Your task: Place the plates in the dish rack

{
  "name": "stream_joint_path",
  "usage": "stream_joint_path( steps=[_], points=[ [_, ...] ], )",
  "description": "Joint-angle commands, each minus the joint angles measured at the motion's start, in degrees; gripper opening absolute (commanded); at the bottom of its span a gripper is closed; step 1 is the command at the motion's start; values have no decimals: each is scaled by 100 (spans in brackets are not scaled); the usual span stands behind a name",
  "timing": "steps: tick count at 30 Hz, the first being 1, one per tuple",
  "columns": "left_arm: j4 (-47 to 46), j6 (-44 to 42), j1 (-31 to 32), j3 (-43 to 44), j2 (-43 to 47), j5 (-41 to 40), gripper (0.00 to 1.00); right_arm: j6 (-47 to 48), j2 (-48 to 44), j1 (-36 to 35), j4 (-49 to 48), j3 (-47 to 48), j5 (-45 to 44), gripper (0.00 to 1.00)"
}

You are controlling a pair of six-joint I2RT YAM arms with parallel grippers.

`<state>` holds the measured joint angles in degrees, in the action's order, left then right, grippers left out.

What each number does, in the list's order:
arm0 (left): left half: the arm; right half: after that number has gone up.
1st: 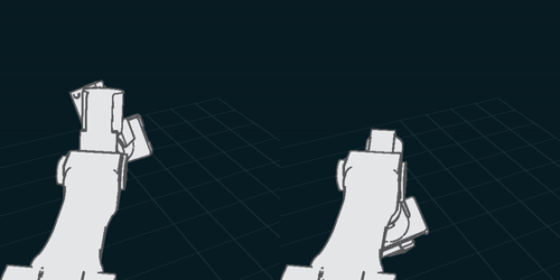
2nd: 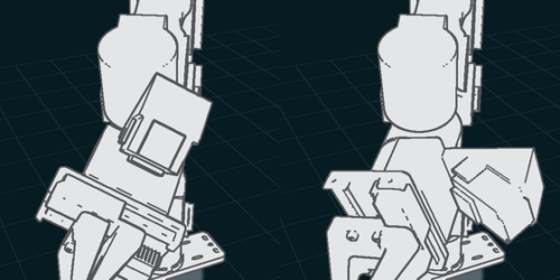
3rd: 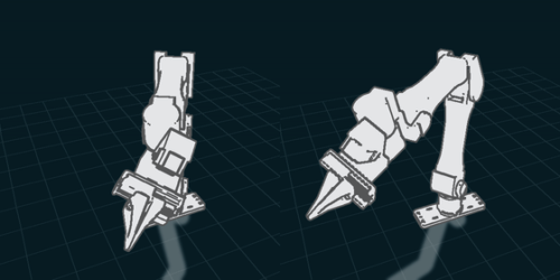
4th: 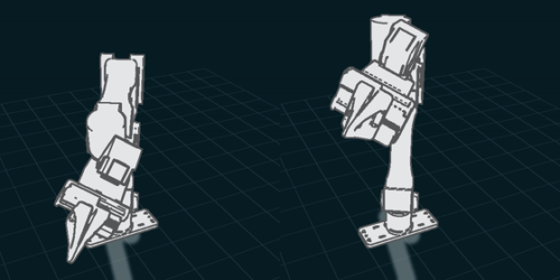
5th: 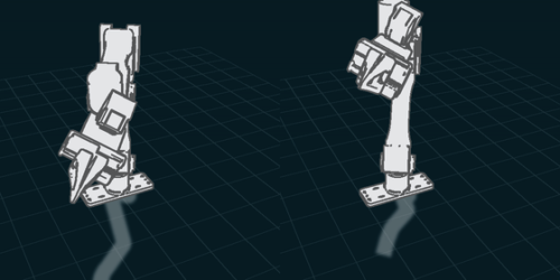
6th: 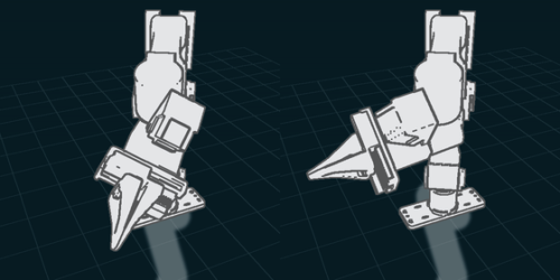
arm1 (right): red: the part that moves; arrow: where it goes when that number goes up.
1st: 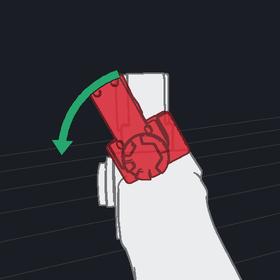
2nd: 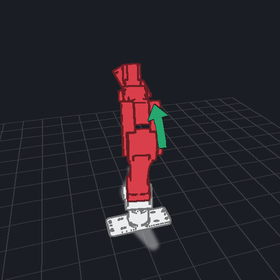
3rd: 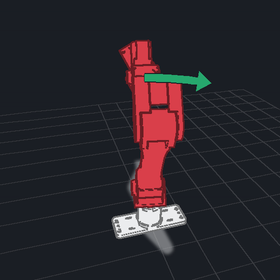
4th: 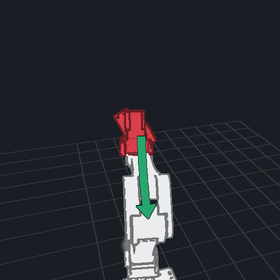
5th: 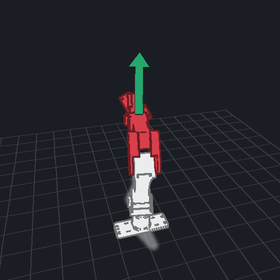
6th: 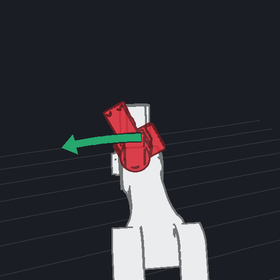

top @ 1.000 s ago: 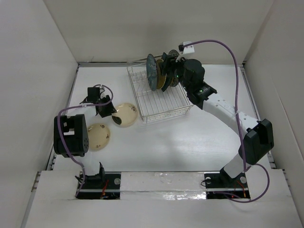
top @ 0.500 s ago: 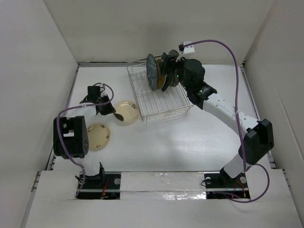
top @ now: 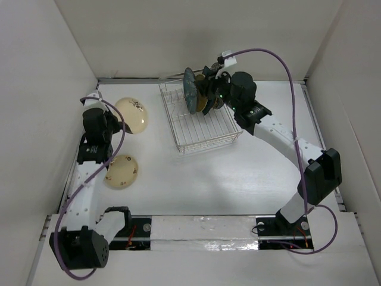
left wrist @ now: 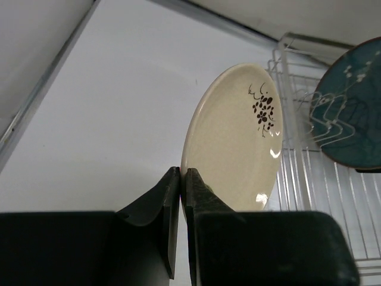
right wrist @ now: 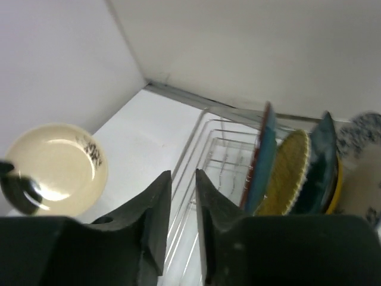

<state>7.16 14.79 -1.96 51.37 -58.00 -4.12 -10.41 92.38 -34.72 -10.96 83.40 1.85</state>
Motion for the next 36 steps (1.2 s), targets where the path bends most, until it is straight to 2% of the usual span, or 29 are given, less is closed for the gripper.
stream_joint_path(
  steps=[1,2,3,5,8,12,19,22,24,26,27,28,29,30,33,35,36],
  points=[
    [-679,-204,2,-259,578,305,0,215,271,-61,50,537,1866,48],
    [-881,-204,2,-399,814,541,0,241,368,-113,85,694,2142,68],
    [-1005,-187,2,-461,886,1083,0,242,473,-114,103,774,2362,74],
    [-1243,-143,2,-549,965,1544,0,285,772,-114,295,967,3003,84],
    [-1427,-108,2,-558,878,2404,0,286,1089,-167,253,1213,3523,88],
    [-1603,-81,2,-593,886,3038,0,347,1370,-219,410,1381,3445,88],
    [-1841,-20,2,-664,931,3567,0,286,1774,-167,516,1636,4112,85],
    [-1867,7,2,-673,922,3629,0,119,1968,-167,525,1759,4367,78],
    [-1858,15,2,-673,913,3603,0,-284,2003,-167,140,1689,4630,51],
    [-1841,24,2,-664,913,3550,0,-487,2038,-167,-63,1671,4860,29],
    [-1841,33,2,-664,913,3515,0,-575,2021,-167,-108,1671,4860,7],
    [-1850,42,2,-673,930,3497,5,-593,2004,-114,-117,1654,4730,0],
    [-1850,68,2,-673,939,3471,15,-593,1934,-114,-108,1645,4624,0],
    [-1832,68,2,-673,957,3357,33,-628,1872,-114,-143,1601,4519,0],
    [-1762,77,2,-638,1062,3024,57,-742,1591,-62,-222,1408,3790,0],
    [-1639,95,2,-638,1202,2655,61,-717,1520,-61,-39,1407,2869,0],
    [-1560,112,2,-629,1247,2157,63,-638,1337,-61,232,1434,2465,0]
  ],
)
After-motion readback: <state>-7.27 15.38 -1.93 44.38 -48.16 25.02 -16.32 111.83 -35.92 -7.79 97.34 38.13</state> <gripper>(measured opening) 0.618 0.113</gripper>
